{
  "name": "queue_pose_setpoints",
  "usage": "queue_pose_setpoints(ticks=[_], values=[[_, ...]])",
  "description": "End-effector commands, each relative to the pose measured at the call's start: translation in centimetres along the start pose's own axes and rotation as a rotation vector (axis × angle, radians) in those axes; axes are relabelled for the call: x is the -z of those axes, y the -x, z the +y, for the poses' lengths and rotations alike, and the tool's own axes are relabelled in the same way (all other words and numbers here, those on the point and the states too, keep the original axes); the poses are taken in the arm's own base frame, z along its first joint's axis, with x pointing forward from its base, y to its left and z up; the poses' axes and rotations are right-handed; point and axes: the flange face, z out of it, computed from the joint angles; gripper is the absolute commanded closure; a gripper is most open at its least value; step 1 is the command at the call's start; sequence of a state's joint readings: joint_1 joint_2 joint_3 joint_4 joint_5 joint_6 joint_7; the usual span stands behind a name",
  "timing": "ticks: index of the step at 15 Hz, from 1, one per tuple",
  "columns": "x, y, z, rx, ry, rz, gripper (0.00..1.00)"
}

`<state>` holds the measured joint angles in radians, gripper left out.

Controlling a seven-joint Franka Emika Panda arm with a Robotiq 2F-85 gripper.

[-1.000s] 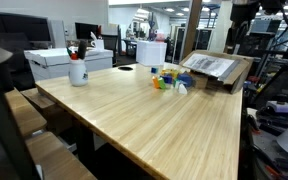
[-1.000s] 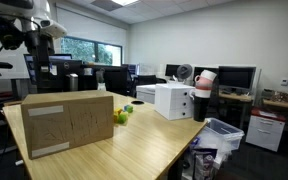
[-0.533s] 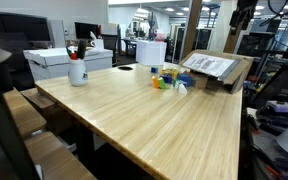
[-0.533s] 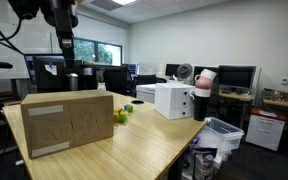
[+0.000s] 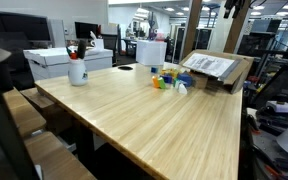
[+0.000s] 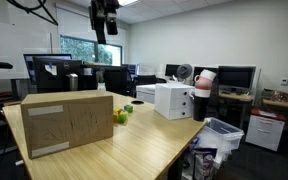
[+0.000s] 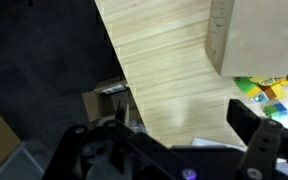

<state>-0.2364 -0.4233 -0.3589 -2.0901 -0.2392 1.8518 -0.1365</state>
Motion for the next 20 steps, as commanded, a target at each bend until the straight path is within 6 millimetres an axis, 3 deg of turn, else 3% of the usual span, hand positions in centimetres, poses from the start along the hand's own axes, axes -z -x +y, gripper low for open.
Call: queue_pose_setpoints(ticks=[1,7,12,17,20], values=[[0.6,-2.5,-0.6,0.13,-0.081,-0.014,0.0],[-0.3,-4.6,-3.0,0.269,-0.089,-0.058,0.0],[-2.3,-5.8,-6.2,0.298,-0.025,-0.089,0.0],[-5.1,-5.6,-8.4,0.334,0.004,-0.159,0.0],[-6.4,-5.1,-8.7,0.339,0.003,-0.194,0.0]])
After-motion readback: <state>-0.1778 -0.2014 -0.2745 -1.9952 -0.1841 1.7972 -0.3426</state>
